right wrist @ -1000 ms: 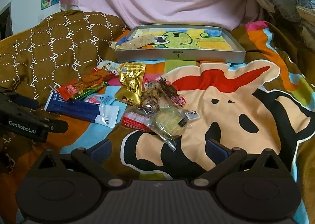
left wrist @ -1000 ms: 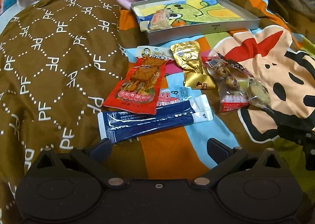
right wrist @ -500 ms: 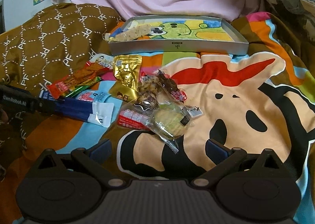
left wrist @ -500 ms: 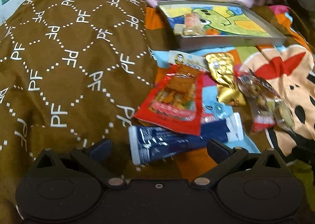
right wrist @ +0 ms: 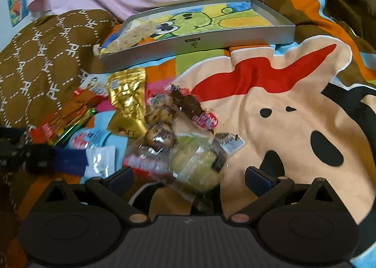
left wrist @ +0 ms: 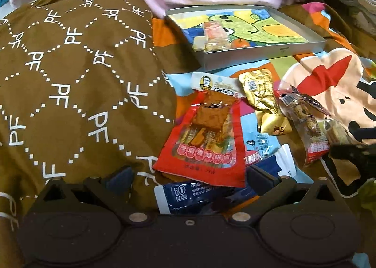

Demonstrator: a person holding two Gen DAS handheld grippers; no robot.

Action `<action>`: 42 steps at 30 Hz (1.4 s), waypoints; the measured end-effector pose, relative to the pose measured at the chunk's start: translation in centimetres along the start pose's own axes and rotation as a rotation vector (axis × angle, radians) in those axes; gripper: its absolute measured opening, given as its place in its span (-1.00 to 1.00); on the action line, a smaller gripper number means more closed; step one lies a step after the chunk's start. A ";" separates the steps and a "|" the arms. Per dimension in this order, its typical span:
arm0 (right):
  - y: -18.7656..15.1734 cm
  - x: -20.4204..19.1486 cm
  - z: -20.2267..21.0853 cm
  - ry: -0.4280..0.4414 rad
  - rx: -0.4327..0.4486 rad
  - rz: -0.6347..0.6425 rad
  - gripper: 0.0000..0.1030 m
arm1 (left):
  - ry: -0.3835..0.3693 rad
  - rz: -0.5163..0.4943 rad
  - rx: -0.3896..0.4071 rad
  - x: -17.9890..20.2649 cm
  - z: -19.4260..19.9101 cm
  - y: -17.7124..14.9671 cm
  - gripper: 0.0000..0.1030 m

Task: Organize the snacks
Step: 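Grasp the round cookie in clear wrap with the right gripper while the left tool approaches the blue tube packet, then close the left gripper on the blue tube packet while the right gripper lifts the cookie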

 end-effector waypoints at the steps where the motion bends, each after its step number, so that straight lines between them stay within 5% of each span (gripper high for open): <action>1: 0.2 0.0 -0.4 -0.007 0.001 -0.008 0.99 | -0.007 -0.005 0.003 0.0 0.0 0.1 0.99; 5: 0.6 0.4 -1.5 -0.029 -0.007 -0.061 0.92 | -0.044 -0.057 0.017 0.5 0.0 0.3 0.99; 10: 0.2 0.3 -1.6 -0.012 -0.005 -0.076 0.57 | -0.133 -0.133 -0.003 1.2 -0.1 0.1 0.99; 15: -0.2 0.0 -1.1 0.017 -0.019 -0.066 0.16 | -0.265 -0.157 -0.037 2.0 0.2 -0.1 0.98; 21: -1.6 -0.4 -0.1 0.055 -0.040 -0.019 0.06 | -0.464 -0.155 -0.147 4.7 0.0 -1.6 0.88; 29: -3.7 -1.2 2.3 0.118 -0.078 0.094 0.06 | -0.435 -0.316 -0.104 8.0 0.9 -2.1 0.88; 42: -5.0 -1.7 2.5 0.126 -0.071 0.188 0.31 | -0.377 -0.289 -0.089 7.7 -2.6 -0.9 0.67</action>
Point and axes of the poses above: each gripper's, at about its wrist camera, not at the fingertips, and z roughly against the way its jaws point, x to its right, y to its top, the point moved 6 cm from there along -z, roughly the way its jaws point, and after that the axes turned 14 degrees about -z, right-handed, at the moved point
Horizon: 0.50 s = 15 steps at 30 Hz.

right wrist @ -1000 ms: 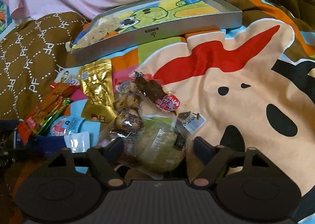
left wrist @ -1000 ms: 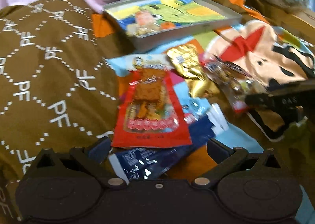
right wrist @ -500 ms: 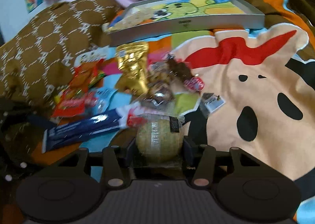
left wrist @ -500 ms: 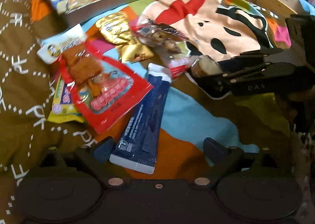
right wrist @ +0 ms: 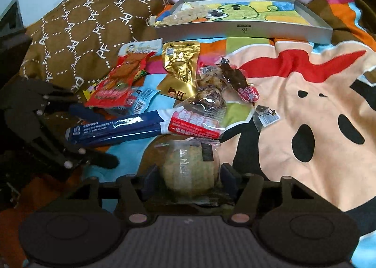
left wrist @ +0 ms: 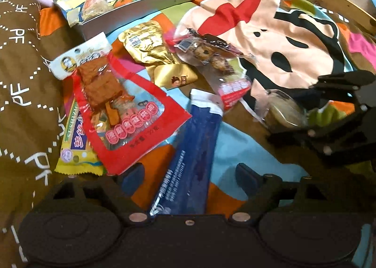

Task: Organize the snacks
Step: 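Close the left gripper on the blue tube packet while the right gripper lifts the cookie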

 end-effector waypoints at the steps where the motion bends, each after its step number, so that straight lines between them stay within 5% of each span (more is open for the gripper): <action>1: -0.1 -0.2 0.0 -0.005 0.004 0.018 0.36 | -0.002 0.006 0.000 -0.2 -0.2 0.1 0.67; 8: -0.5 -0.7 -0.6 -0.035 0.018 0.059 0.48 | 0.018 -0.011 0.001 0.1 -0.7 0.7 0.50; 15: -0.7 -0.9 -0.6 -0.048 0.015 0.070 0.45 | 0.005 -0.008 0.000 1.5 -0.3 1.0 -0.18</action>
Point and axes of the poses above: each gripper's, at about its wrist camera, not at the fingertips, and z roughly against the way its jaws point, x to its right, y to its top, the point moved 6 cm from there along -z, roughly the way its jaws point, and after that the axes turned 14 degrees about -z, right-handed, at the moved point
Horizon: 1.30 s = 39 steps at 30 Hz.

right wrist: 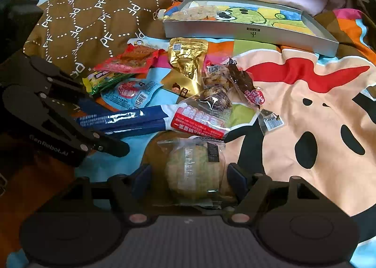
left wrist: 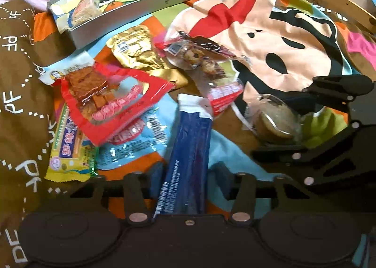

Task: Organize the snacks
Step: 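Close the left gripper on the blue tube packet while the right gripper lifts the cookie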

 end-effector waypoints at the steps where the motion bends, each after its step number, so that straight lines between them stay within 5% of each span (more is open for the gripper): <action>1: 0.0 0.0 0.0 0.000 0.000 -0.001 0.39 | -0.001 0.007 -0.002 0.2 0.0 0.0 -0.27; 6: -0.2 0.1 0.4 -0.013 0.013 -0.006 0.04 | 0.031 0.054 -0.027 0.8 0.2 0.2 -0.34; 16: -0.5 0.1 0.3 -0.038 0.015 0.008 0.06 | 0.056 0.106 -0.029 0.2 -0.9 0.6 -0.17; 26: -0.8 -0.2 0.9 -0.075 0.058 0.066 0.03 | 0.130 0.123 -0.037 1.3 -0.2 0.9 -0.50; 39: -0.6 -0.3 2.1 -0.185 0.169 0.186 0.03 | -0.013 0.403 0.064 1.2 2.1 0.3 -0.54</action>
Point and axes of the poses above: each gripper's, at about its wrist camera, not at the fingertips, and z roughly against the way its jaws point, x to its right, y to its top, the point moved 6 cm from there along -z, roughly the way its jaws point, and after that the axes turned 14 degrees about -z, right-handed, at the moved point
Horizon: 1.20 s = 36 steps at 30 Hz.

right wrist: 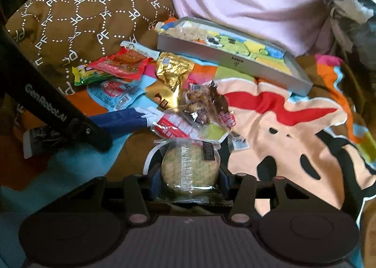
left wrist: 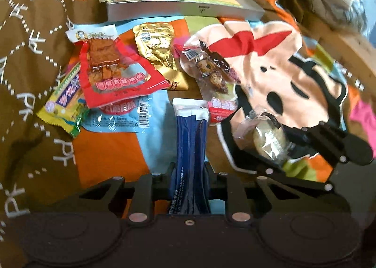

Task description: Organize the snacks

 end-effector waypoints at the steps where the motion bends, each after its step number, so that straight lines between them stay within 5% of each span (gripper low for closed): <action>1: 0.1 0.1 0.1 -0.004 0.012 0.002 0.03 | -0.009 0.016 0.010 0.0 0.2 0.0 -0.54; 9: 1.0 0.3 1.1 -0.008 0.098 -0.007 0.03 | 0.013 0.052 0.127 0.2 2.3 0.7 -0.54; 36: 1.2 0.1 1.6 0.029 0.121 -0.034 0.03 | 0.012 0.073 0.223 0.8 4.9 1.1 -0.56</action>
Point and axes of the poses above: each gripper's, at about its wrist camera, not at the fingertips, and z roughly against the way its jaws point, x to its right, y to its top, the point moved 6 cm from there along -z, roughly the way its jaws point, and after that the axes turned 14 degrees about -z, right-handed, at the moved point
